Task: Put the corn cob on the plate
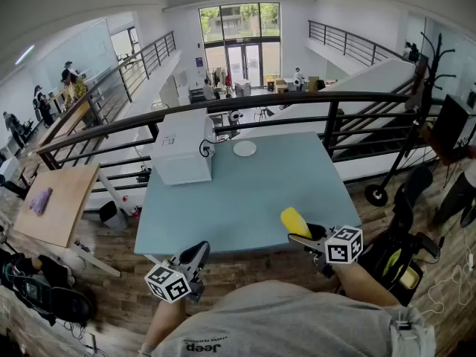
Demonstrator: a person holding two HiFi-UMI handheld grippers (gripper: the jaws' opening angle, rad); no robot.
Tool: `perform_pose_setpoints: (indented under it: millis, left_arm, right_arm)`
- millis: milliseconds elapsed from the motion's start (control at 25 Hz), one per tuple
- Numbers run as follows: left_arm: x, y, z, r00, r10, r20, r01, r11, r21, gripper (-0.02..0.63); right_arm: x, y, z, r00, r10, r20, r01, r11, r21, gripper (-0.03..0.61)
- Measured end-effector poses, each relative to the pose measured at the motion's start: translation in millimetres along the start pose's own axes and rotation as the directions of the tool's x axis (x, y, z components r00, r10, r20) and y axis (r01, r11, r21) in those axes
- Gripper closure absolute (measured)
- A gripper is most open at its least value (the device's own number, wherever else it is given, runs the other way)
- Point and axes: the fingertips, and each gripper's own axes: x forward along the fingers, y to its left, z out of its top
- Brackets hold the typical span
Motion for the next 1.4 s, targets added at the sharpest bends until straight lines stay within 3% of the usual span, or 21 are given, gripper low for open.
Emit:
perform_pose_setpoints:
  millis: [480,720,1400]
  left_arm:
    - [19,1,8,1.000,-0.016,-0.006,0.016,1.000,0.013,0.604]
    - [35,-6,9,1.000,-0.022,-0.013,0.022,0.999,0.031,0.604]
    - [110,-73,-8,0.999,-0.029,-0.036,0.031,0.999,0.037,0.604]
  right_arm:
    - [0,-13,15,1.000,0.009,0.013,-0.009,1.000,-0.020,0.318]
    - [-11,-33,14,1.000,-0.021,0.006,0.021,0.999,0.044,0.318]
    - [-68,-66,13,1.000,0.021,-0.003,-0.021,1.000,0.005,0.318]
